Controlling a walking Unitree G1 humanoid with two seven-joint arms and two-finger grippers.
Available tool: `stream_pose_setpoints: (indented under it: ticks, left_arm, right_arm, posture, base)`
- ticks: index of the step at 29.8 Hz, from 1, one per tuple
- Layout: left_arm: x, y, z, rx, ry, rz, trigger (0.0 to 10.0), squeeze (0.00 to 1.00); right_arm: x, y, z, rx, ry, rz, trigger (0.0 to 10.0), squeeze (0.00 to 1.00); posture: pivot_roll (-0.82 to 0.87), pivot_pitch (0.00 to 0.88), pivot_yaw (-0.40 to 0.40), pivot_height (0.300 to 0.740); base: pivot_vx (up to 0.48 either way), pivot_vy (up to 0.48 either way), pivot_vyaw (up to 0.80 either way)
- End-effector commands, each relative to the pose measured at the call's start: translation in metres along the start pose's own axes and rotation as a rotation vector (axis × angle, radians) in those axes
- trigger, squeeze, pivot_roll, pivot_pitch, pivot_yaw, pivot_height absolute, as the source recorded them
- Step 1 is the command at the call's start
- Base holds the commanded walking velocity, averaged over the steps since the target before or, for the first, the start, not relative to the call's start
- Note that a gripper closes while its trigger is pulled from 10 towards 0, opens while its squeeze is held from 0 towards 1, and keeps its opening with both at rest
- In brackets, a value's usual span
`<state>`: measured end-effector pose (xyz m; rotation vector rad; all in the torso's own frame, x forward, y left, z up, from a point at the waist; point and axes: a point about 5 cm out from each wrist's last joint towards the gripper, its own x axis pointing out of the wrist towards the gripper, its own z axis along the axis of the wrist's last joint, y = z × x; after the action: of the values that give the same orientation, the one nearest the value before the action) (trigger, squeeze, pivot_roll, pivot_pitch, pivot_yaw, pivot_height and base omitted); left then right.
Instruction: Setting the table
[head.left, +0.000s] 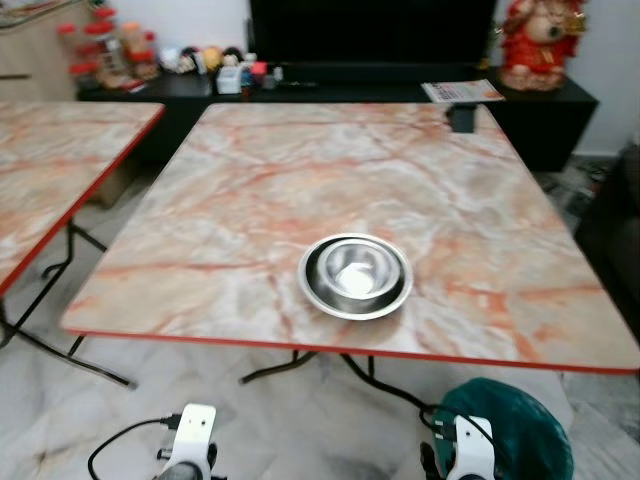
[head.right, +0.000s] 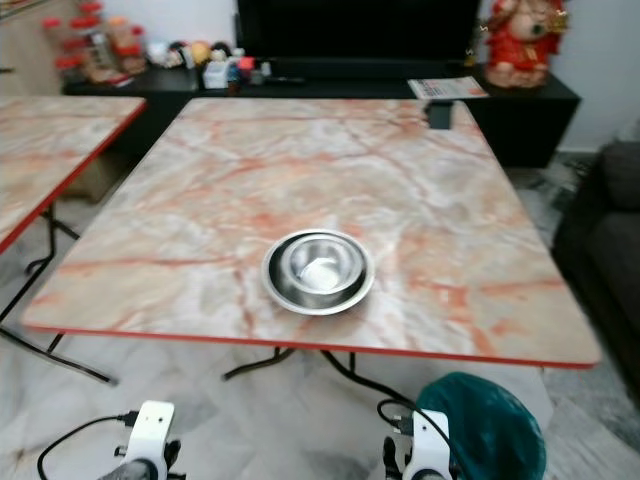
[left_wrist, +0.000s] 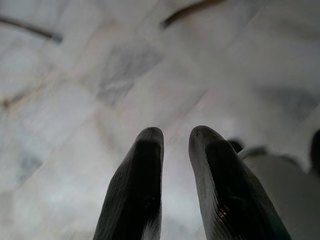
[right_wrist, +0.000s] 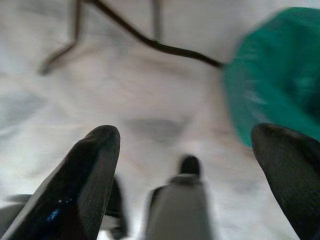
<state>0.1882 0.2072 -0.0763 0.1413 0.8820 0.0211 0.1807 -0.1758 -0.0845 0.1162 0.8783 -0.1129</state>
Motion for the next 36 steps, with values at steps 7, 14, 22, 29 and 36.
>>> stream_pose_setpoints:
  ticks: [7, 14, 22, 29, 36]
  left_arm:
    - [0.002, -0.002, 0.010, -0.007, -0.030, -0.002, 10.0, 0.00]
    - [0.003, -0.002, 0.013, -0.007, -0.038, -0.003, 10.0, 0.00]
    - [0.004, -0.002, 0.018, -0.007, -0.052, -0.004, 10.0, 0.00]
    - [0.004, -0.001, 0.018, -0.006, -0.050, -0.001, 10.0, 0.00]
    - [0.004, 0.000, 0.017, -0.012, -0.048, 0.003, 10.0, 0.00]
  right_arm:
    - [-0.002, -0.005, -0.006, 0.017, 0.018, -0.020, 10.0, 0.00]
    - [-0.002, -0.005, -0.007, 0.019, 0.020, -0.020, 10.0, 0.00]
    - [-0.002, -0.004, -0.007, 0.021, 0.018, -0.017, 10.0, 0.00]
    - [-0.002, -0.003, -0.007, 0.021, 0.018, -0.016, 10.0, 0.00]
    - [-0.002, -0.003, -0.007, 0.020, 0.019, -0.015, 10.0, 0.00]
  posture:
    - [0.01, 0.035, 0.056, 0.707]
    - [0.01, 0.037, 0.057, 0.707]
    - [0.01, 0.039, 0.056, 0.707]
    - [0.01, 0.038, 0.058, 0.707]
    - [0.02, 0.037, 0.057, 0.707]
  base:
    - [0.000, 0.376, 0.00]
    - [0.000, 0.369, 0.00]
    - [0.000, 0.368, 0.00]
    - [0.000, 0.370, 0.00]
    - [0.000, 0.368, 0.00]
